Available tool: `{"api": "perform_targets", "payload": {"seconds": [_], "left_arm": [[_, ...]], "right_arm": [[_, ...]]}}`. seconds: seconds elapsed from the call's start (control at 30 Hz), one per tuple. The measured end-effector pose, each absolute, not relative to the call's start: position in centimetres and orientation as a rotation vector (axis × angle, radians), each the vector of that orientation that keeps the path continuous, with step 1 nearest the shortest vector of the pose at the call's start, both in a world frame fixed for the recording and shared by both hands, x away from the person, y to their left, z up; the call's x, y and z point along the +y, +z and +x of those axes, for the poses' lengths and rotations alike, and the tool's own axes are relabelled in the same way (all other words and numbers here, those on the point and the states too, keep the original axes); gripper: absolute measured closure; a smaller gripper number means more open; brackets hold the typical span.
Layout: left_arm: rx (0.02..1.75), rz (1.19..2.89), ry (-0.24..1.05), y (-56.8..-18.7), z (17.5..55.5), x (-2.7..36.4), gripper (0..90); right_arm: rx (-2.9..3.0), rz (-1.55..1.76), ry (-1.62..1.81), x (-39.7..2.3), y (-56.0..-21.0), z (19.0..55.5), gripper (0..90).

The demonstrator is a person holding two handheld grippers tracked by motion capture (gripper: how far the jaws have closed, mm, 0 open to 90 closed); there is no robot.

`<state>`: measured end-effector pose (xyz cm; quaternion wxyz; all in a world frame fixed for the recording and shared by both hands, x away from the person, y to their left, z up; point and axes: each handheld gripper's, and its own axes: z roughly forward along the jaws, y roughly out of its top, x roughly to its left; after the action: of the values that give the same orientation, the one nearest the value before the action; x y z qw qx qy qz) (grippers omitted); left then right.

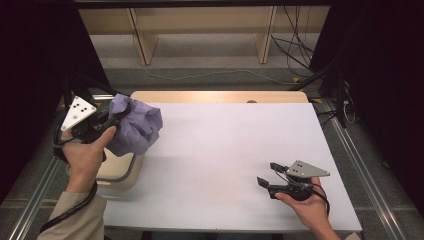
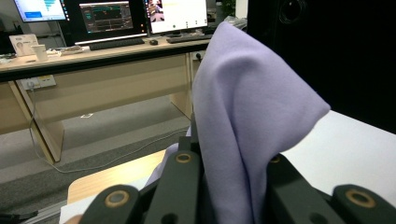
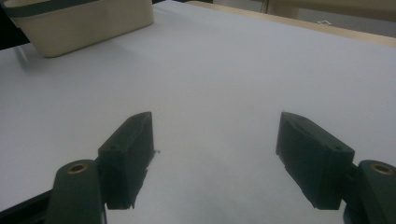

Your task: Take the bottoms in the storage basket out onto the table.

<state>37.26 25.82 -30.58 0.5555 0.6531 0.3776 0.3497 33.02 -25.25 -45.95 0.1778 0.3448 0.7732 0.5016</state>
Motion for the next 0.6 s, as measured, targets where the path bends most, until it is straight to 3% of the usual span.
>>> {"api": "perform_targets", "payload": {"seconds": [0.6], "left_arm": [[0.854, 1.563, 0.804, -30.4, 36.8, 24.6, 83.6]], "right_arm": [[2.181, 0.979, 1.420, -25.3, -46.0, 33.0, 28.2]]}}
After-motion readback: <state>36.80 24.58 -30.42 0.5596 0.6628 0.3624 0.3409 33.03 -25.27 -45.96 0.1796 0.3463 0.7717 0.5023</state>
